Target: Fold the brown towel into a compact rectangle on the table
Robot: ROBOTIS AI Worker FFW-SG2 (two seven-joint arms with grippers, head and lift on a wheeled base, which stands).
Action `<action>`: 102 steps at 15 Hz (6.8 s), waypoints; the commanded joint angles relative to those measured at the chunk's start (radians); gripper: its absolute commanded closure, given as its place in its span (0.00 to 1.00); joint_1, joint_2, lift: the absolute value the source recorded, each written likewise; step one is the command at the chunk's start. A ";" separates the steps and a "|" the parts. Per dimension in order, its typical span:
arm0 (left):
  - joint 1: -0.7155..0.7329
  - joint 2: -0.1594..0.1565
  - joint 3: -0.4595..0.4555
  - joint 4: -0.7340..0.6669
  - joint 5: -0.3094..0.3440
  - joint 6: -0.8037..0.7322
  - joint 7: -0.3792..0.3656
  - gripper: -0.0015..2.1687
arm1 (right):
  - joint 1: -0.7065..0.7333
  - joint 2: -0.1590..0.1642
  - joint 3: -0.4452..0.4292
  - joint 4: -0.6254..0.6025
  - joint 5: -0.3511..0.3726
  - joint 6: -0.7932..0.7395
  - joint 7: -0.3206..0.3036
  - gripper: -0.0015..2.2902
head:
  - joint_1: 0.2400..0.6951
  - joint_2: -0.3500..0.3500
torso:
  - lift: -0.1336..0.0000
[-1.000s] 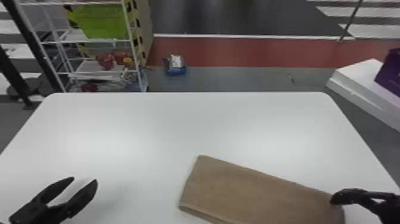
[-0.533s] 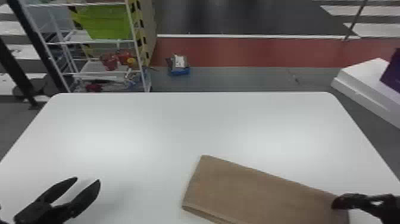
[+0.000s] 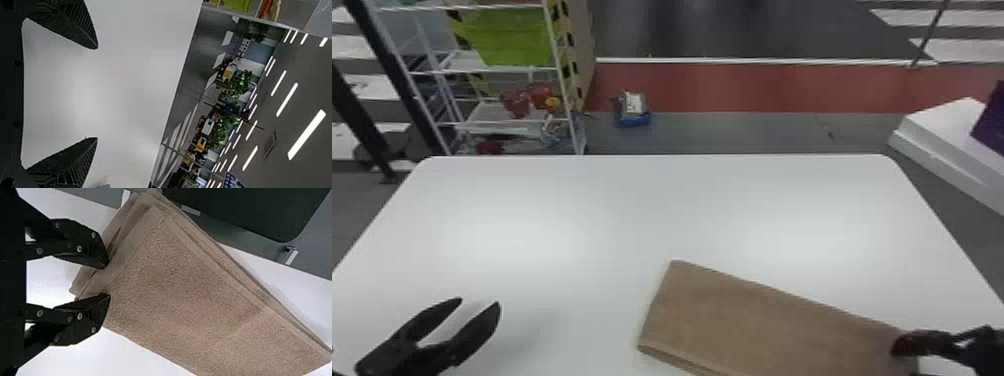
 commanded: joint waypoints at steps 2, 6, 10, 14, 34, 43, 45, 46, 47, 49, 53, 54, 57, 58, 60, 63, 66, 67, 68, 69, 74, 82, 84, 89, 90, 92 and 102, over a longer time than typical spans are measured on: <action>0.000 -0.003 0.000 0.002 0.000 0.000 0.001 0.02 | 0.000 0.001 -0.007 -0.001 -0.021 0.006 0.003 0.44 | 1.00 0.51 | 0.00; 0.000 -0.003 0.000 0.003 0.000 0.000 0.001 0.02 | -0.005 0.001 -0.020 -0.002 -0.062 0.033 0.003 0.56 | 1.00 0.51 | 0.00; 0.000 -0.003 0.000 0.003 0.000 -0.003 0.001 0.02 | 0.012 0.005 -0.097 -0.061 -0.159 0.052 0.003 0.56 | 1.00 0.51 | 0.00; -0.008 -0.003 -0.005 0.012 0.000 -0.003 0.001 0.02 | 0.055 0.002 -0.105 -0.013 -0.079 0.003 0.003 0.56 | 1.00 0.47 | 0.00; -0.006 -0.003 -0.014 0.012 -0.014 -0.015 0.001 0.02 | 0.017 -0.004 -0.195 -0.025 -0.205 -0.077 0.003 0.56 | 1.00 0.41 | 0.00; -0.014 -0.003 -0.020 -0.006 -0.012 -0.009 -0.004 0.02 | 0.155 0.012 -0.298 -0.033 -0.289 -0.105 0.003 0.56 | 1.00 0.35 | 0.00; -0.006 -0.003 -0.020 -0.023 -0.008 -0.006 -0.004 0.02 | 0.145 0.012 -0.270 -0.035 -0.289 -0.105 0.003 0.56 | 1.00 0.35 | 0.00; -0.005 -0.003 -0.020 -0.032 -0.008 0.000 -0.004 0.02 | 0.141 0.012 -0.272 -0.051 -0.305 -0.099 0.003 0.56 | 1.00 0.36 | 0.00; -0.003 -0.003 -0.020 -0.038 -0.009 0.003 -0.004 0.02 | 0.142 0.012 -0.323 -0.099 -0.372 -0.068 0.003 0.56 | 1.00 0.36 | 0.00; -0.003 -0.003 -0.020 -0.038 -0.008 0.003 -0.003 0.02 | 0.214 0.019 -0.439 -0.180 -0.473 -0.049 0.003 0.56 | 1.00 0.38 | 0.00; -0.020 -0.003 -0.037 -0.014 -0.014 0.000 -0.003 0.02 | 0.231 0.041 -0.356 -0.041 -0.282 -0.221 0.003 0.56 | 1.00 0.33 | 0.00; -0.018 -0.003 -0.037 -0.014 -0.014 0.003 -0.004 0.02 | 0.207 0.035 -0.353 -0.005 -0.265 -0.246 0.003 0.56 | 1.00 0.33 | 0.00; -0.012 -0.003 -0.035 -0.014 -0.012 0.000 -0.004 0.02 | 0.124 0.022 -0.338 0.031 -0.257 -0.230 0.003 0.48 | 1.00 0.29 | 0.00; -0.009 -0.003 -0.034 -0.015 -0.011 0.000 -0.007 0.02 | 0.101 0.013 -0.330 0.031 -0.260 -0.209 0.003 0.49 | 1.00 0.29 | 0.00; -0.006 -0.003 -0.032 -0.015 -0.011 0.000 -0.007 0.02 | 0.081 -0.001 -0.333 0.028 -0.263 -0.188 0.003 0.49 | 1.00 0.29 | 0.00; -0.006 -0.003 -0.031 -0.011 -0.011 -0.003 -0.006 0.02 | 0.106 -0.002 -0.364 0.019 -0.268 -0.188 0.003 0.49 | 1.00 0.28 | 0.00; -0.018 -0.003 -0.034 0.005 -0.014 -0.006 -0.004 0.02 | 0.124 -0.004 -0.402 0.042 -0.254 -0.209 0.003 0.49 | 1.00 0.25 | 0.00; -0.023 -0.003 -0.037 0.008 -0.015 -0.006 -0.004 0.02 | 0.119 -0.004 -0.402 0.067 -0.234 -0.234 0.003 0.49 | 1.00 0.24 | 0.00; -0.025 -0.003 -0.037 0.009 -0.017 -0.006 -0.006 0.02 | 0.109 -0.005 -0.398 0.084 -0.222 -0.234 0.003 0.49 | 1.00 0.22 | 0.00; -0.025 -0.003 -0.037 0.009 -0.018 -0.006 -0.006 0.02 | 0.092 -0.007 -0.396 0.097 -0.213 -0.246 0.003 0.49 | 1.00 0.20 | 0.00; -0.018 -0.003 -0.029 0.014 -0.017 -0.012 -0.009 0.02 | 0.032 -0.016 -0.382 0.097 -0.208 -0.099 0.003 0.00 | 1.00 0.18 | 0.00; -0.023 -0.003 -0.032 0.017 -0.017 -0.015 -0.009 0.02 | 0.093 0.013 -0.447 0.099 -0.306 -0.080 0.003 0.05 | 1.00 0.17 | 0.00; -0.025 -0.003 -0.032 0.026 -0.017 -0.019 -0.009 0.02 | 0.150 0.053 -0.484 0.105 -0.384 0.003 0.003 0.07 | 1.00 0.15 | 0.00; -0.032 -0.003 -0.034 0.038 -0.017 -0.019 -0.010 0.02 | 0.190 0.078 -0.520 0.180 -0.576 0.273 0.003 0.08 | 1.00 0.04 | 0.00; -0.032 -0.003 -0.035 0.038 -0.017 -0.019 -0.013 0.02 | 0.190 0.087 -0.533 0.179 -0.596 0.285 0.003 0.08 | 1.00 0.02 | 0.00; -0.029 -0.003 -0.032 0.037 -0.017 -0.019 -0.015 0.02 | 0.191 0.096 -0.525 0.172 -0.615 0.294 0.003 0.08 | 1.00 0.01 | 0.00; -0.005 -0.003 -0.032 -0.029 -0.026 0.021 -0.056 0.03 | -0.250 0.102 -0.023 -0.073 -0.432 1.187 0.003 0.08 | 1.00 0.29 | 0.00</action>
